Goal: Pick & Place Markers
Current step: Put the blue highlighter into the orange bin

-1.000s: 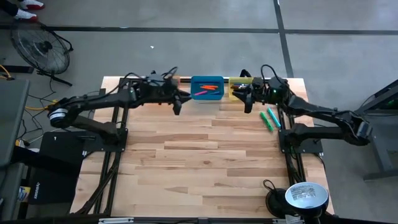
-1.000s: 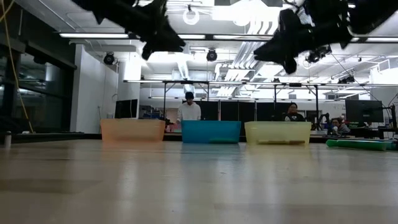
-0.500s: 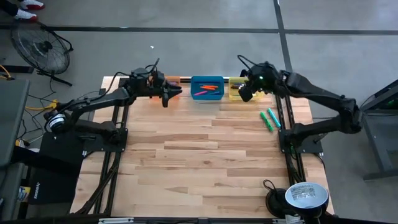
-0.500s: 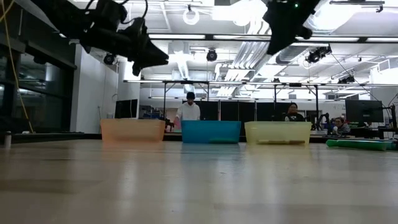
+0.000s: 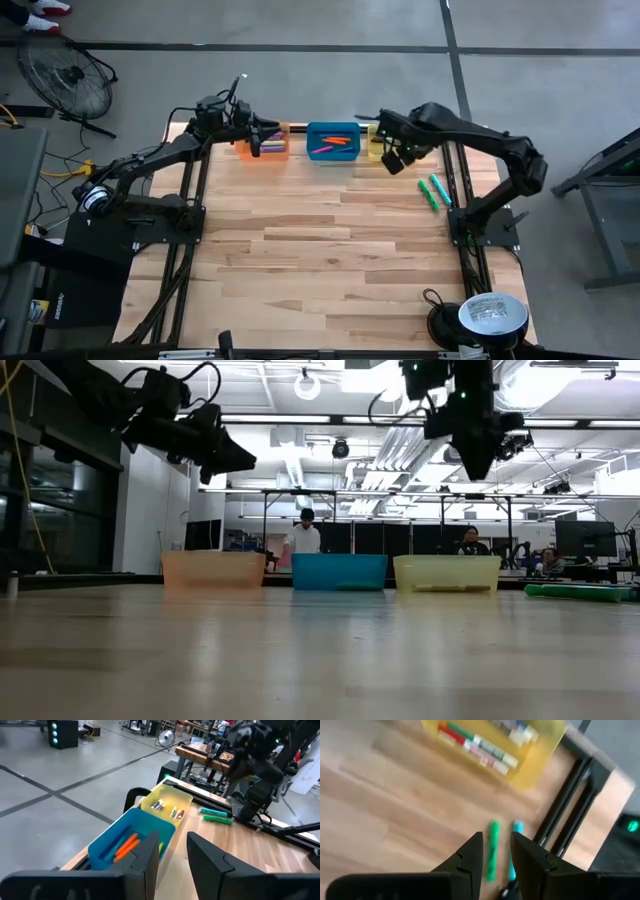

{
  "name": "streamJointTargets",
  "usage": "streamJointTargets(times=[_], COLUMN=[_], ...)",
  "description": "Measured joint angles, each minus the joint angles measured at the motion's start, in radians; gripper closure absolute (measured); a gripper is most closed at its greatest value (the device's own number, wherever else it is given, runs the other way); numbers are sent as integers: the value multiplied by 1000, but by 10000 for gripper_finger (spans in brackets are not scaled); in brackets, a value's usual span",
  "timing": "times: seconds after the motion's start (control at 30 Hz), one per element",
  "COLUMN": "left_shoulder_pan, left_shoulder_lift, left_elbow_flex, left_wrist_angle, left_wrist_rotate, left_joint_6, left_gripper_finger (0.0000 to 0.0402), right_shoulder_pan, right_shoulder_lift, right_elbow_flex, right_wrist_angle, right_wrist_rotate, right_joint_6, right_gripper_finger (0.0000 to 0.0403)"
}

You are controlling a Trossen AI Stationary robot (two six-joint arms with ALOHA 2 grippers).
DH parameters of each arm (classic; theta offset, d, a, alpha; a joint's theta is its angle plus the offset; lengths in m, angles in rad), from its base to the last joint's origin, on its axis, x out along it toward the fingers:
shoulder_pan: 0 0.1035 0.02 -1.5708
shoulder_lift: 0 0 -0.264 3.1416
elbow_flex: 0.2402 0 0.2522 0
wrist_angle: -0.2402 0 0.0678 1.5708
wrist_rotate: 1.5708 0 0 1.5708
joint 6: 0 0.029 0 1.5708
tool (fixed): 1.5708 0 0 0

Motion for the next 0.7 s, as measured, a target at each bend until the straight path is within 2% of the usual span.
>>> streamJointTargets(times=[0.13, 0.4, 0.53, 0.7], left_shoulder_pan=[3, 2, 2, 2], left_shoulder_lift=[0, 0, 0, 0], left_elbow_flex=[0, 0, 0, 0], left_wrist_angle=[-10, -25, -32, -63], left_wrist_rotate=[13, 127, 176, 182], left_joint_6=[0, 0, 15, 19], left_gripper_finger=[302, 302, 302, 302], right_shoulder_pan=[0, 0, 0, 0], right_shoulder_lift=[27, 27, 27, 27], right_elbow_flex=[-60, -239, -345, -443], right_wrist_angle=[2, 53, 121, 156], right_wrist_rotate=[-44, -170, -228, -223], right_joint_6=[66, 125, 129, 136], right_gripper_finger=[315, 312, 284, 231])
